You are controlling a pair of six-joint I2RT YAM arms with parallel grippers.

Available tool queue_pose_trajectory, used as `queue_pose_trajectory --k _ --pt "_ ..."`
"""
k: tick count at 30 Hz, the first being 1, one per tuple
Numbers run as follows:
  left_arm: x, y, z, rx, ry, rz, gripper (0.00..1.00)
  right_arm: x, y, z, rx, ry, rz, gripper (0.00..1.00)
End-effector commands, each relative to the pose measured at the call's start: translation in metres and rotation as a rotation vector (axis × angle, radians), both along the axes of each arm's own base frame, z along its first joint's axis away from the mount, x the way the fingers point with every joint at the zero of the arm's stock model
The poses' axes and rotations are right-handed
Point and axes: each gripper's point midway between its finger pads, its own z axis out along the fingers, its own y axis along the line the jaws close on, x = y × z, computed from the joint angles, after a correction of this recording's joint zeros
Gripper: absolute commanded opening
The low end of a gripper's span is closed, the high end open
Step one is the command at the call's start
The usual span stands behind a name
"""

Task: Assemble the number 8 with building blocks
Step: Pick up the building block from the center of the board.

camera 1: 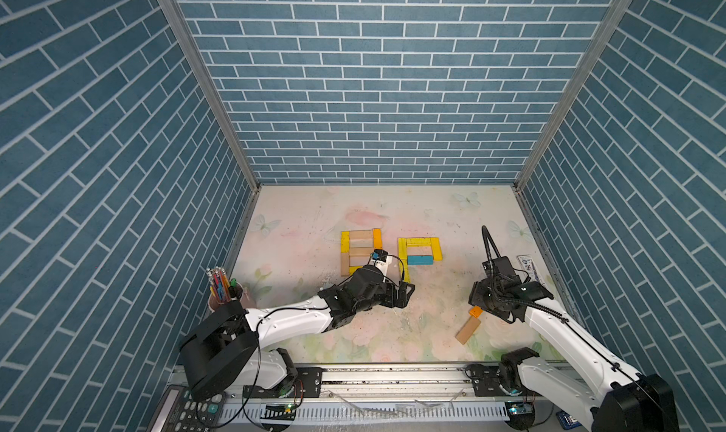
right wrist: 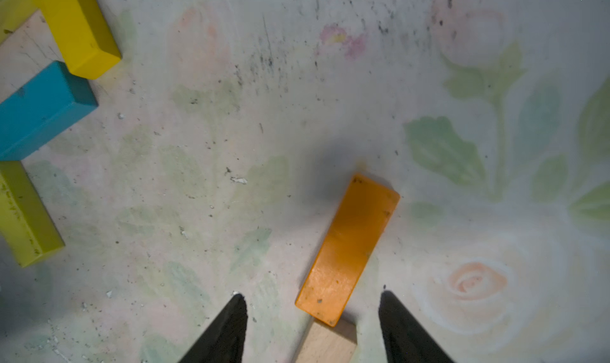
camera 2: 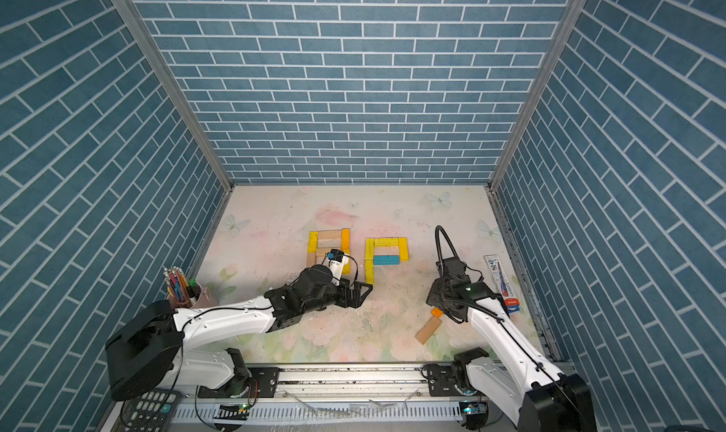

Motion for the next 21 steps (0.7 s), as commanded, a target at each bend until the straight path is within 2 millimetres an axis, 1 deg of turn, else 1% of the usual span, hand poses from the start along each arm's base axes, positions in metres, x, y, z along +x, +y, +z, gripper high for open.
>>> queue_pose_trajectory --k 1,3,7,9,11,13,17,21 --pt "0.002 -0.012 0.017 -0.059 -0.028 -0.017 1.00 -0.015 -0.012 -0.011 -0.026 0.059 -0.087 0.67" --pt "0.002 -0.012 0.017 -0.060 -0.030 -0.020 0.99 -0.014 -0.013 -0.014 -0.025 0.060 -0.094 0.67" --pt "0.001 -0.013 0.017 -0.061 -0.032 -0.028 1.00 -0.008 -0.006 -0.023 0.008 0.059 -0.086 0.66" --pt "0.001 -0.013 0.016 -0.059 -0.029 -0.030 1.00 -0.004 -0.003 -0.025 0.019 0.049 -0.081 0.62" --pt "0.001 -0.012 0.016 -0.057 -0.030 -0.027 1.00 -0.001 -0.001 -0.027 0.029 0.044 -0.071 0.52" --pt "0.000 -0.012 0.013 -0.052 -0.026 -0.029 1.00 0.001 -0.001 -0.029 0.021 0.046 -0.058 0.46" --pt "0.000 -0.013 0.010 -0.053 -0.012 -0.029 1.00 0.004 -0.001 -0.033 0.006 0.061 -0.038 0.40" --pt "0.001 -0.014 0.013 -0.058 -0.016 -0.027 1.00 0.009 0.003 -0.033 0.015 0.053 -0.029 0.39"
